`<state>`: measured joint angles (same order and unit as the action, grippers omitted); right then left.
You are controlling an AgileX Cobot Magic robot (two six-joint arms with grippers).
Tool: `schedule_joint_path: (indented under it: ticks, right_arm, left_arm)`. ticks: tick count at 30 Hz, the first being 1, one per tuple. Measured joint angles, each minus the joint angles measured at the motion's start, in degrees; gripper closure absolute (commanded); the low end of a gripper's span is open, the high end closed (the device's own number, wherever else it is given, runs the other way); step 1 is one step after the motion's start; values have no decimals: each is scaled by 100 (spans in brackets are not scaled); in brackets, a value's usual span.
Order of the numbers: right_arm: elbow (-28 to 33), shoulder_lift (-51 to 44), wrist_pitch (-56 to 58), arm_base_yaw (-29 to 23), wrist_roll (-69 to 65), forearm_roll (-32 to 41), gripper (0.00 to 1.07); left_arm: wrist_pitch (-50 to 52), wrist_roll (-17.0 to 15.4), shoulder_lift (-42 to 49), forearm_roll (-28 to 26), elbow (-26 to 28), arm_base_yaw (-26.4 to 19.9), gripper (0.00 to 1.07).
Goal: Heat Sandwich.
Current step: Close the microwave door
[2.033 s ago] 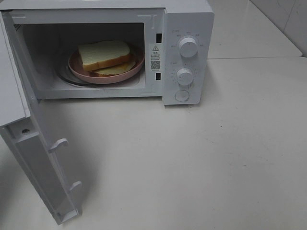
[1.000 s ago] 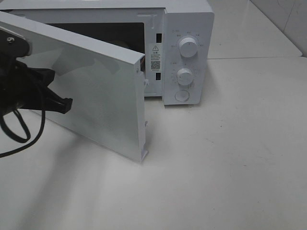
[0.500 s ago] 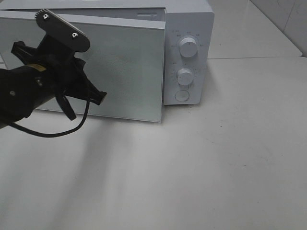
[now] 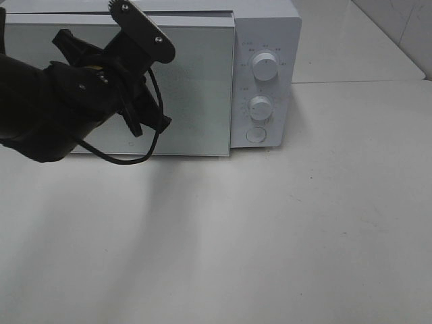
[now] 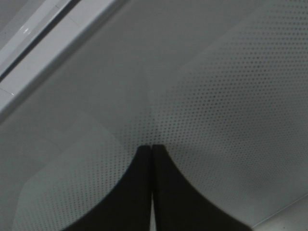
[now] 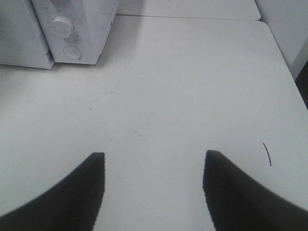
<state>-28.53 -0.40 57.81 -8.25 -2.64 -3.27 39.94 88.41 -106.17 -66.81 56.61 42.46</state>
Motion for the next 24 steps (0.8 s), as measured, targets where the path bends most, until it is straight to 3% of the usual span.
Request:
schedule_joint_path:
  ticks: [1,3,4,5,7,9,10,13,19,22,24]
  right_arm:
    - [0,0,0,0,0,0,48]
    - [0,0,0,0,0,0,48]
    - [0,0,0,0,0,0,48]
    - [0,0,0,0,0,0,48]
    - [0,0,0,0,0,0,48]
    - [0,0,0,0,0,0,48]
    - [0,0,0,0,0,0,48]
    - [0,0,0,0,0,0,48]
    - [0,0,0,0,0,0,48]
    - [0,0,0,0,0,0,48]
    - [0,0,0,0,0,0,48]
  left_arm:
    - [0,0,0,0,0,0,107]
    - [0,384,-80,-120,97,52,107]
    - [23,722,-172,-189,183,120,107]
    - [23,722,-172,-189,183,120,107]
    - [120,1049,-292,-218,258,201,107]
    - [241,1553,-458,-252,350,269,107]
    - [241,1553,-458,-252,350,269,107]
    - [378,2080,-653,-246,498,281,107]
    - [573,2630,-842,-281,596,327,107]
    - [974,3214,-1089,-327,796,372,107]
    - [1089,3386,-1157,-367,848,401,107]
